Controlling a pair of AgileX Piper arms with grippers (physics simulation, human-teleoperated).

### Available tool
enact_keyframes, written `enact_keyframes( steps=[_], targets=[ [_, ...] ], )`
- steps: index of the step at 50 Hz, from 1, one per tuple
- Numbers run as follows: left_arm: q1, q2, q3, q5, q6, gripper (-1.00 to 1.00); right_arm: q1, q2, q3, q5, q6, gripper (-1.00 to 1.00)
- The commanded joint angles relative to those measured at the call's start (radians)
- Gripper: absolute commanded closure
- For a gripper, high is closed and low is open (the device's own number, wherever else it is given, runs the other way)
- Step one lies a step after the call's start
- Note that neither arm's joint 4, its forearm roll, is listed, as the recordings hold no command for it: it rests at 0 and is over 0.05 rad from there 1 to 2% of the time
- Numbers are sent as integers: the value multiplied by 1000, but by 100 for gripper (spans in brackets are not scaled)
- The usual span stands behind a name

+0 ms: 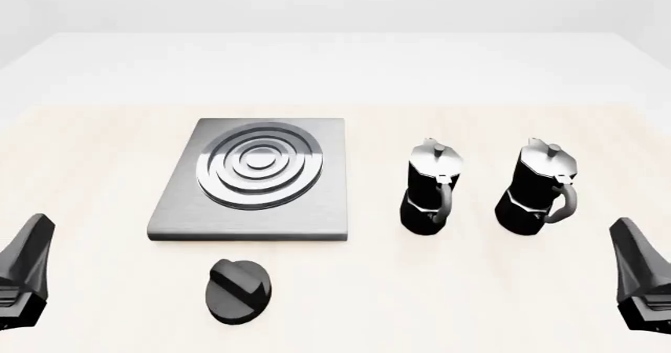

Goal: Turn off the stove.

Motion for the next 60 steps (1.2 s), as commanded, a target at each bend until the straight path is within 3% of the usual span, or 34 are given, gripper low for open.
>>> enact_keyframes(
  steps=[1, 19, 30, 31, 40, 44, 45, 47, 51, 60],
  targets=[
    [-13, 10, 23, -31, 16, -100, 1, 4, -2, 2, -4, -100],
    [-15, 25, 23, -41, 20, -100, 7, 7, -3, 2, -5, -100],
    [-42, 208, -5, -141, -5, -100, 12, 8, -3, 2, -4, -100],
    [-37, 212, -16, -129, 29, -100, 13, 8, -4, 2, -3, -100],
    [-78, 300, -88, -70, 5, -100, 12, 9, -4, 2, 2, -100],
    [-129, 453, -130, -98, -29, -100, 12, 10, -4, 1, 4, -100],
    [-122, 440, -139, -89, 12, -100, 12, 10, -4, 1, 4, -100],
    [-151, 505, -157, -89, -37, -100, 12, 11, -4, 0, 5, -100],
    [-153, 501, -197, -43, 14, -100, 13, 12, -4, -1, 5, -100],
    [-196, 519, -259, 78, 18, -100, 11, 13, -4, -2, 2, -100]
  ],
)
